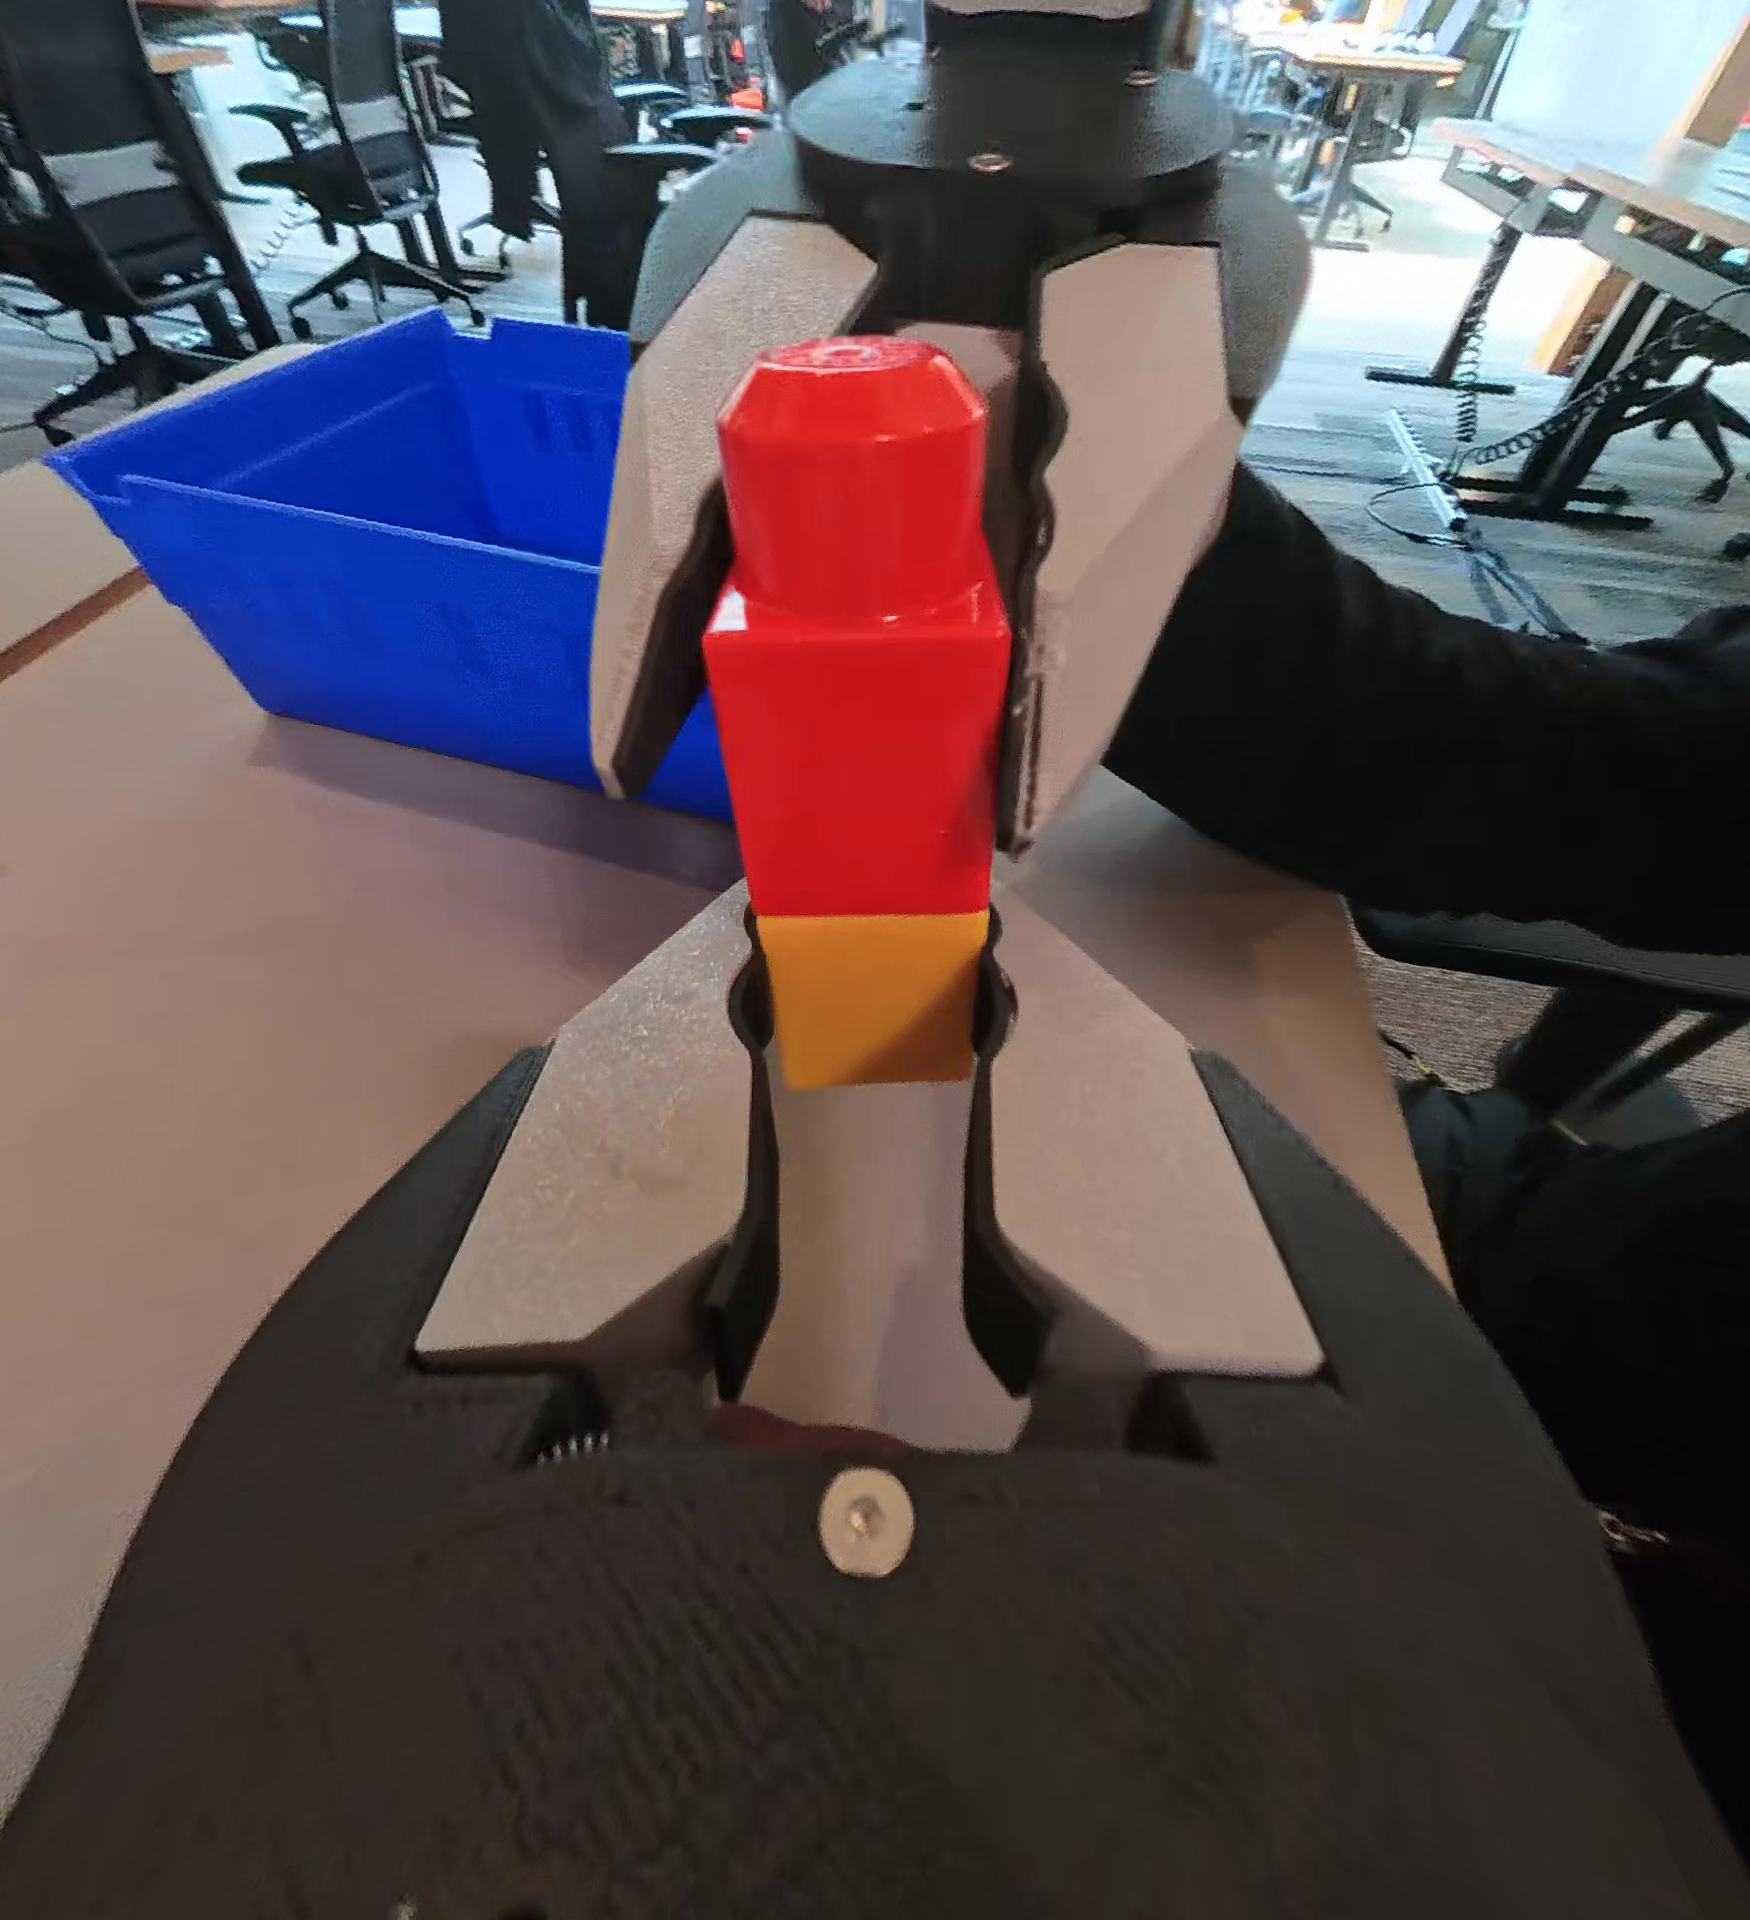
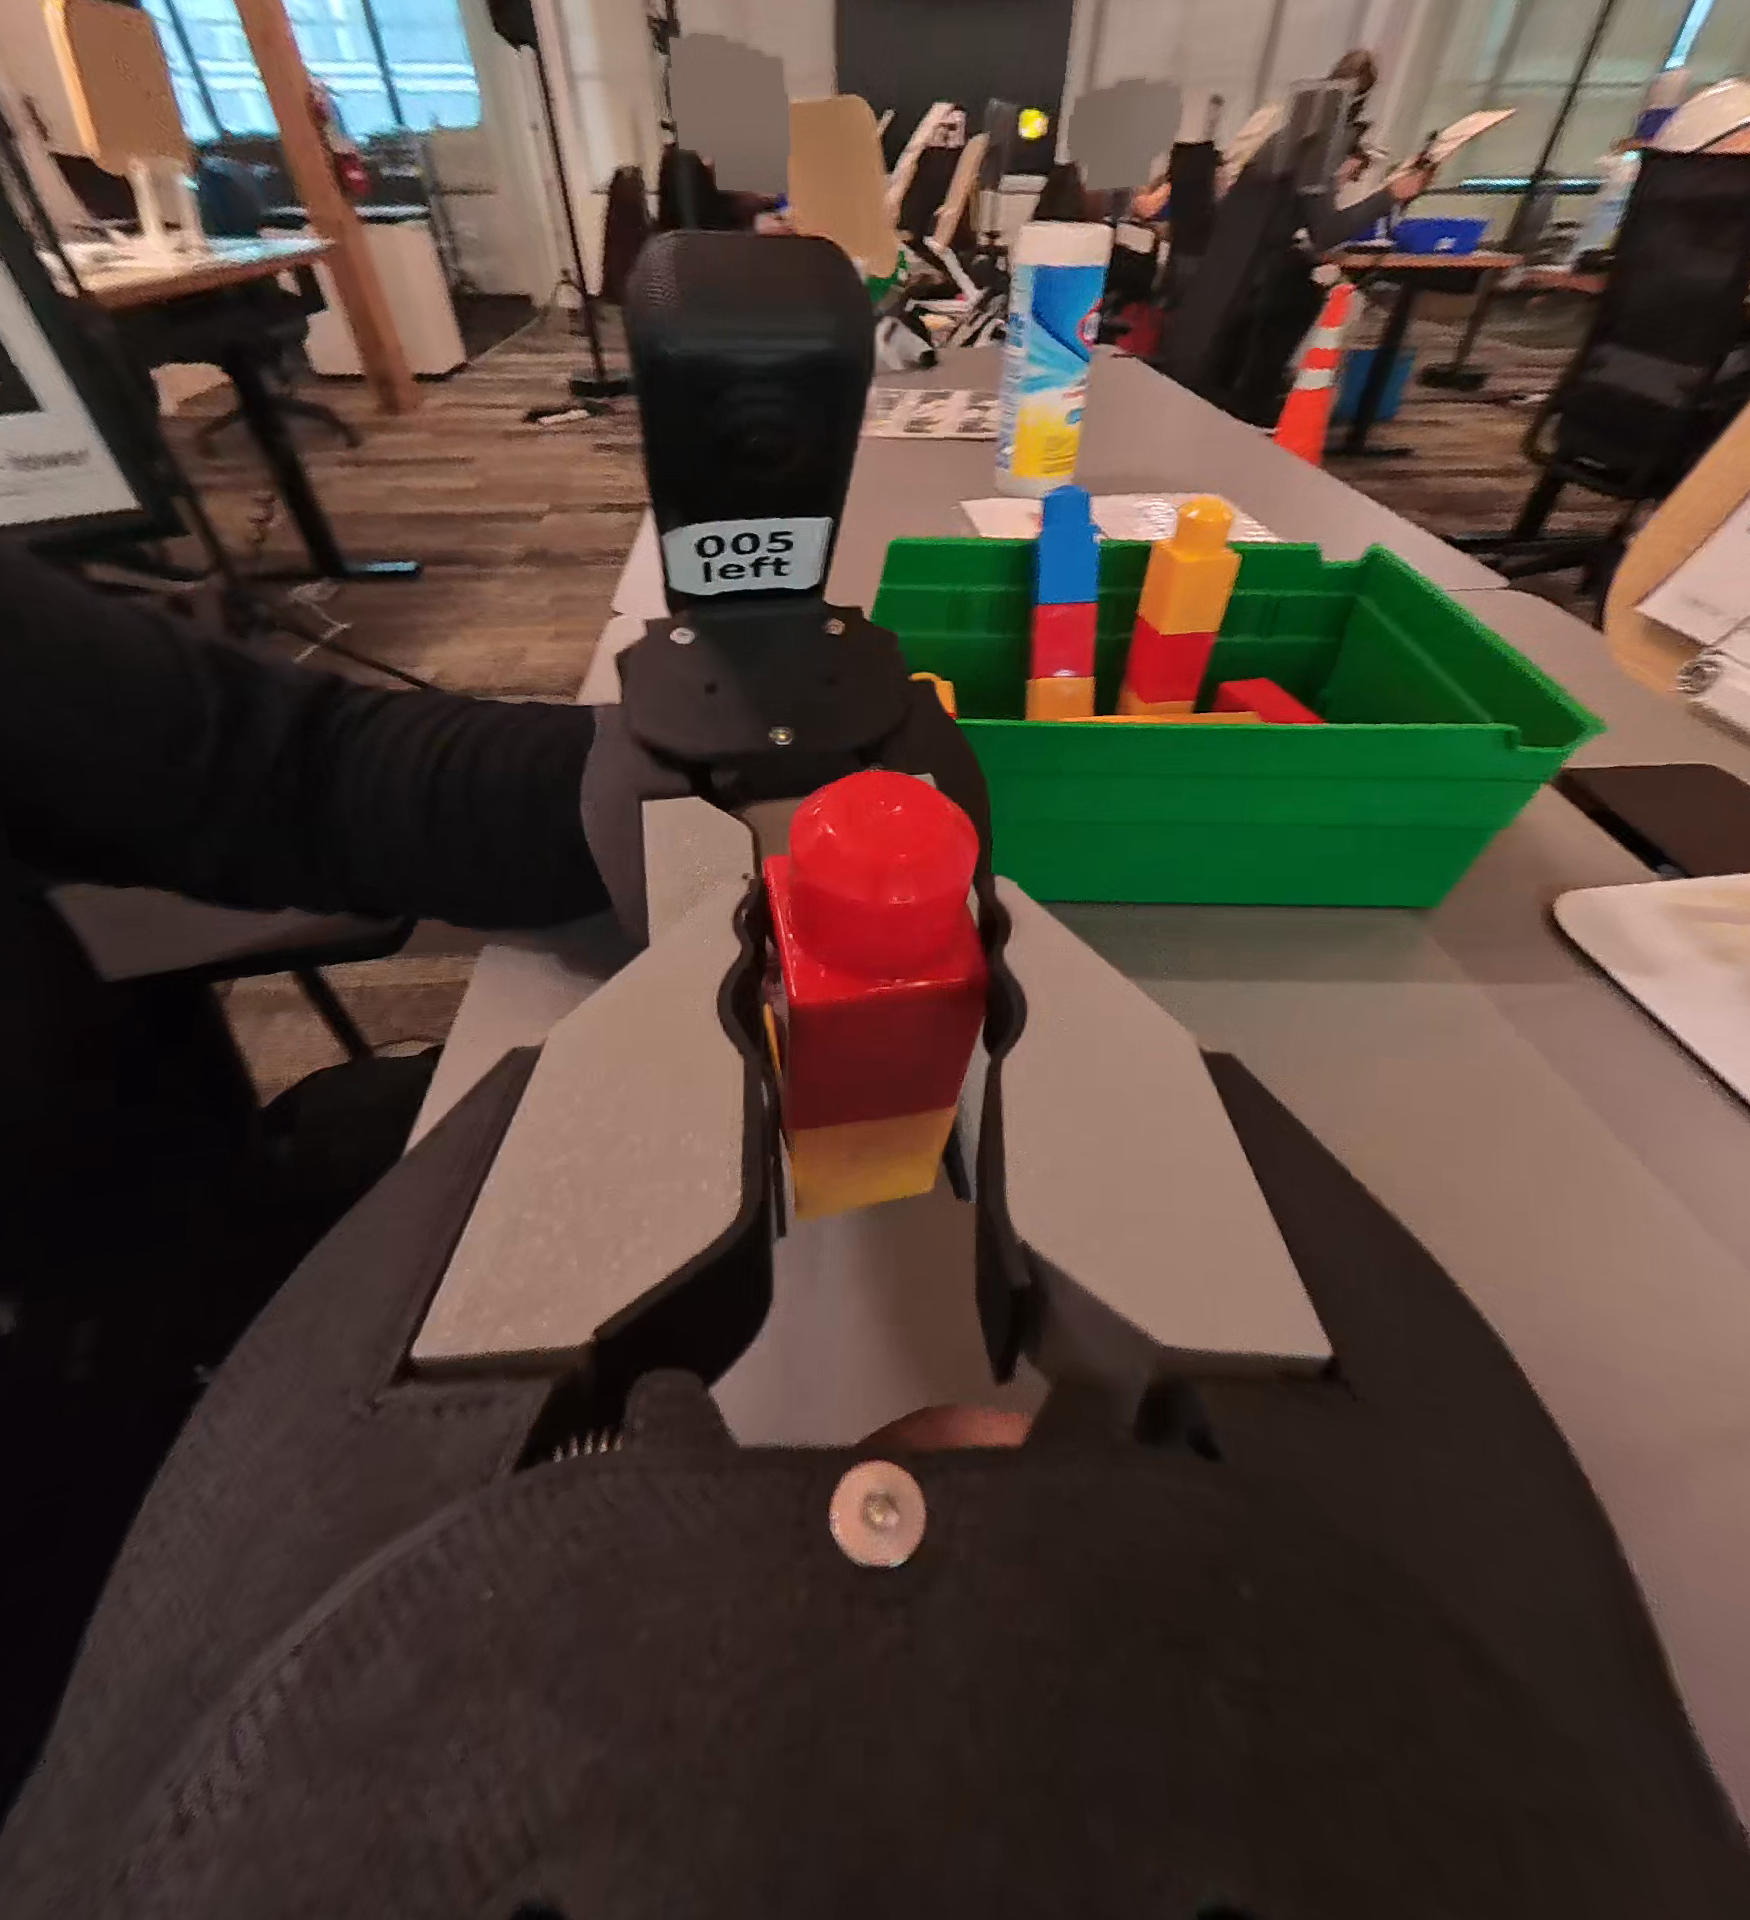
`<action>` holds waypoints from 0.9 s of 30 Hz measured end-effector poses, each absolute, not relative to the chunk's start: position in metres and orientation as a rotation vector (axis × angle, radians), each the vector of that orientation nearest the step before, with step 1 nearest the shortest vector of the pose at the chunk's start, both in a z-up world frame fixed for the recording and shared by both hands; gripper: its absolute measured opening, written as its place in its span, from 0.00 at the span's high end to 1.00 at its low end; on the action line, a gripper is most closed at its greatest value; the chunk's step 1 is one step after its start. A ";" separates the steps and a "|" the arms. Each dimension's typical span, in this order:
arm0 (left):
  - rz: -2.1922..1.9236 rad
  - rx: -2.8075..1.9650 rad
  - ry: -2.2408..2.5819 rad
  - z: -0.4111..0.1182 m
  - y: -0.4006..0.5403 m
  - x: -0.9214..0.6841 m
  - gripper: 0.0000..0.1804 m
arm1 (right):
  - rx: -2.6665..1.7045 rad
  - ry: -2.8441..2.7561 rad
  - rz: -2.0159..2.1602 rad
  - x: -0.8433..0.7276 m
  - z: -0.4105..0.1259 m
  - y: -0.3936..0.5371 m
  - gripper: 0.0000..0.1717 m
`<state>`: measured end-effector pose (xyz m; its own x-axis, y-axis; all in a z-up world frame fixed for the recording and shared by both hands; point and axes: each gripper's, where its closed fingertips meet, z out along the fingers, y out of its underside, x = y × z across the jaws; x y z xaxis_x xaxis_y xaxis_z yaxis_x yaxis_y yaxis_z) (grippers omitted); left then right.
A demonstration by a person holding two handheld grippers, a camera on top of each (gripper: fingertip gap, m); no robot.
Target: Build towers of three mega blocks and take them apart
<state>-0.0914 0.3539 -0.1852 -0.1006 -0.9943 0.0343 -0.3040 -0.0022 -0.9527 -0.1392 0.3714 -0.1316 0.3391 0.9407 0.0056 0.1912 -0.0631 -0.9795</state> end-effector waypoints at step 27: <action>-0.903 -1.469 1.368 -0.195 0.388 -0.085 0.81 | -1.658 -0.771 0.810 -0.067 -0.120 0.402 0.66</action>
